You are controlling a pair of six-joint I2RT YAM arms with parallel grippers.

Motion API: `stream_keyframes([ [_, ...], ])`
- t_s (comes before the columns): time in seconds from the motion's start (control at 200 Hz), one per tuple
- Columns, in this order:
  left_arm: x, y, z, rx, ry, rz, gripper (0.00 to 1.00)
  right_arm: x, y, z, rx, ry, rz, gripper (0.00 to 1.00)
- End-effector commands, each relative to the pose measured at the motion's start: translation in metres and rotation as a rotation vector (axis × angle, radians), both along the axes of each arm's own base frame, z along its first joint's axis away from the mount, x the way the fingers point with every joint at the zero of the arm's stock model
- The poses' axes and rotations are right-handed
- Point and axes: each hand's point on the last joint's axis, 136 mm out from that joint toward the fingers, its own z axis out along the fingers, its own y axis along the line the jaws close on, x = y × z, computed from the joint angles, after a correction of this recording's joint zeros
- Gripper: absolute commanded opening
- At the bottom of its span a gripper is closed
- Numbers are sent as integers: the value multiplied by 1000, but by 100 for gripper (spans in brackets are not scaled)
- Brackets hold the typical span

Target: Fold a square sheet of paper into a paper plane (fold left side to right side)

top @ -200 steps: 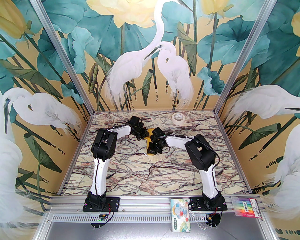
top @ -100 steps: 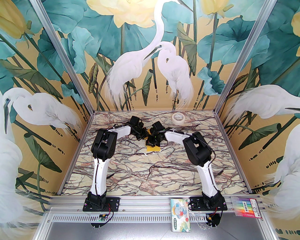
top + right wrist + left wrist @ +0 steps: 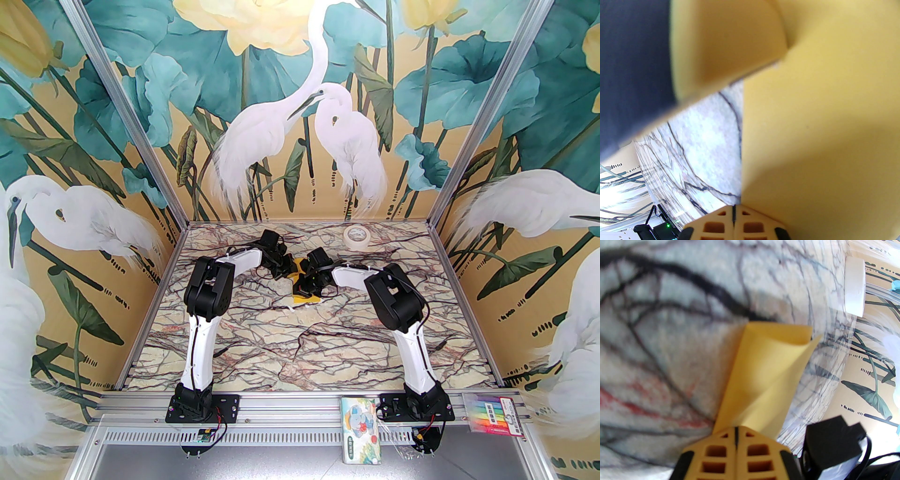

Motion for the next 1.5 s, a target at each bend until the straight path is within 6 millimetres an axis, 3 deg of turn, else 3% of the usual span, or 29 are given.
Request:
stream_keyframes([
  [0.0, 23, 28, -32, 86, 1, 47, 0, -42, -22, -39, -126, 148, 28, 0],
  [0.385, 68, 46, -38, 81, -16, 87, 0, -43, -24, -39, -132, 151, 32, 0],
  [0.6, 96, 51, -17, 53, -66, 107, 3, -42, -23, -37, -132, 147, 33, 0],
  [0.79, 100, 52, 6, 48, -88, 106, 4, -34, -21, -27, -124, 117, 35, 0],
  [0.915, 90, 46, 42, 18, -123, 94, 6, -19, -18, -3, -113, 49, 28, 0],
  [1.0, 74, 45, 61, 12, -148, 83, 6, -7, -17, 22, -103, -23, 17, 10],
  [1.075, 58, 42, 75, 5, -167, 77, 6, 3, -23, 47, -101, -89, -2, 28],
  [1.205, 22, 29, 71, -4, -134, 43, 3, 10, -45, 61, -126, -117, -42, 36],
  [1.355, -8, 1, 61, -12, -109, -22, 2, 6, -79, 49, -158, -87, -89, 38],
  [1.495, -20, -18, 43, -17, -69, -50, 1, 0, -104, 38, -178, -57, -131, 39],
])
